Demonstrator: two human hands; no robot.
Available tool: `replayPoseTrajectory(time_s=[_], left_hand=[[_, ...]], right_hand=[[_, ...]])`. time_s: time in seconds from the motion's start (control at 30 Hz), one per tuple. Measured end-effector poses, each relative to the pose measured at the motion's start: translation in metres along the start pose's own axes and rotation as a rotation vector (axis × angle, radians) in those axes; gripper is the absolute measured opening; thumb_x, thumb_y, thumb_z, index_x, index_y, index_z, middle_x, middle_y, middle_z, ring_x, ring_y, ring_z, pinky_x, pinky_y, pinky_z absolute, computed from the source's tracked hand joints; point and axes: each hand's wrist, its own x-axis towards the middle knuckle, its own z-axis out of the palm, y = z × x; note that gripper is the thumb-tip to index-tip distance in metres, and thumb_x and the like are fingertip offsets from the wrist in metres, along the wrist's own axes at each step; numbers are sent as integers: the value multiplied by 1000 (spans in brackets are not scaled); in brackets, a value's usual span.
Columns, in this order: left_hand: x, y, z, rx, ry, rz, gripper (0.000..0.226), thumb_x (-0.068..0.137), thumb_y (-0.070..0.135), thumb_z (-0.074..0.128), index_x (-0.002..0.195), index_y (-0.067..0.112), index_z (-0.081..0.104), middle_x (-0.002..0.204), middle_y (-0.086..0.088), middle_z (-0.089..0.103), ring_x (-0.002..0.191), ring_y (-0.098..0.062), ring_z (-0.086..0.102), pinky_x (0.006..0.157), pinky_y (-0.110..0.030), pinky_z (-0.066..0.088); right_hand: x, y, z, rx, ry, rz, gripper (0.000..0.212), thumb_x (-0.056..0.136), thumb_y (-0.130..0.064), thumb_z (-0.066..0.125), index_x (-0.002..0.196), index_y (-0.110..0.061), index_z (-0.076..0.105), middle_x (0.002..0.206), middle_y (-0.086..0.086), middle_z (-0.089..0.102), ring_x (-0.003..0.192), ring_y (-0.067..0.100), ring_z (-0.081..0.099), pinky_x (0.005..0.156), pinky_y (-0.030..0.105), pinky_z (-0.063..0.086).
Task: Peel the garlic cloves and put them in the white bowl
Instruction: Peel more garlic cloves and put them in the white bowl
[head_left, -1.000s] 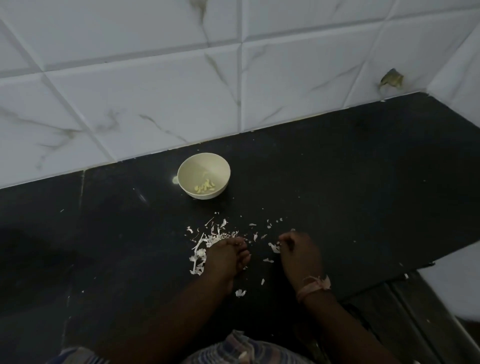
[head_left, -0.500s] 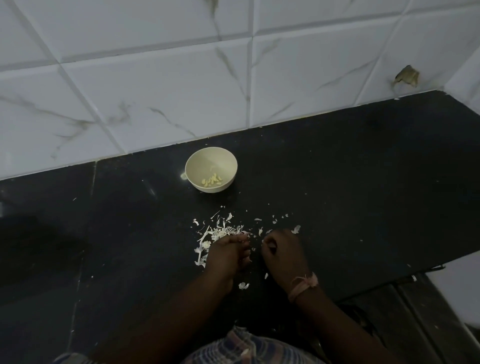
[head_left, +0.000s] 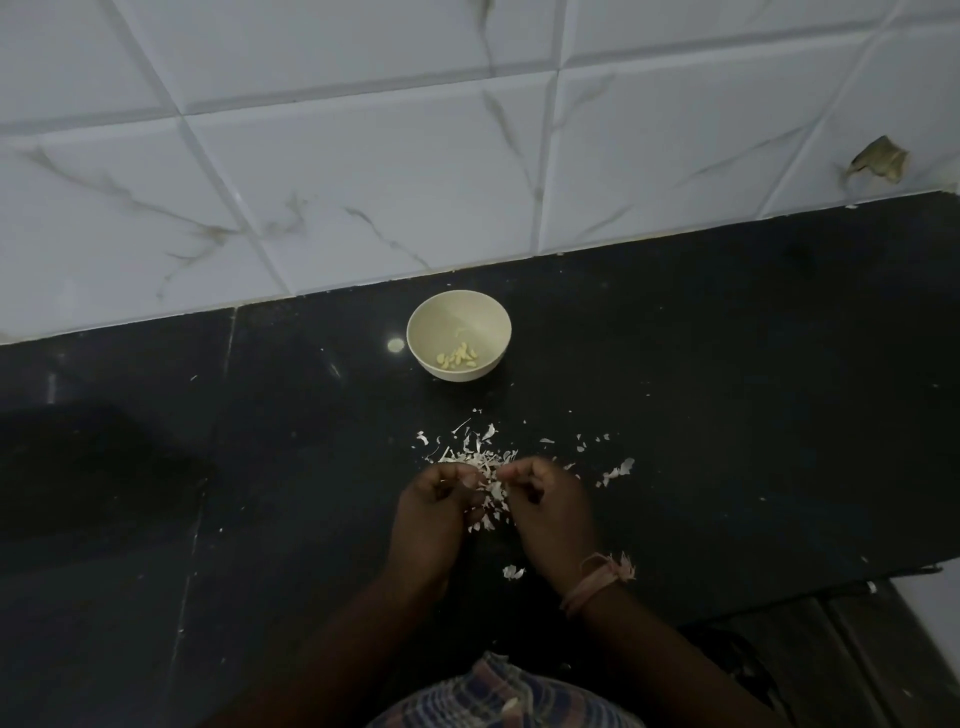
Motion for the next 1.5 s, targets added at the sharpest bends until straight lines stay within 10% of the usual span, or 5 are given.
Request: replayPoseTrajectory(time_s=[0.67,1.5], left_hand=[[-26,25,-2,-136,-41,158,11,89,5,74,100,4,77,93,-18,78,93,-34,76,93,-47,59],[-29,45,-13,144,-82,425,18,89,2,74,101,13,82,93,2,80,90,-16,77,81,-25,60]], right_hand=[[-3,-41,-5,178,-6,8,7,90,-12,70,88,-16,75,78,-2,75,69,9,70,63,23,53],[-1,-65,-10,184,-83,-26,11,90,-6,67,85,-11,76,66,5,72,54,11,62,51,22,49]])
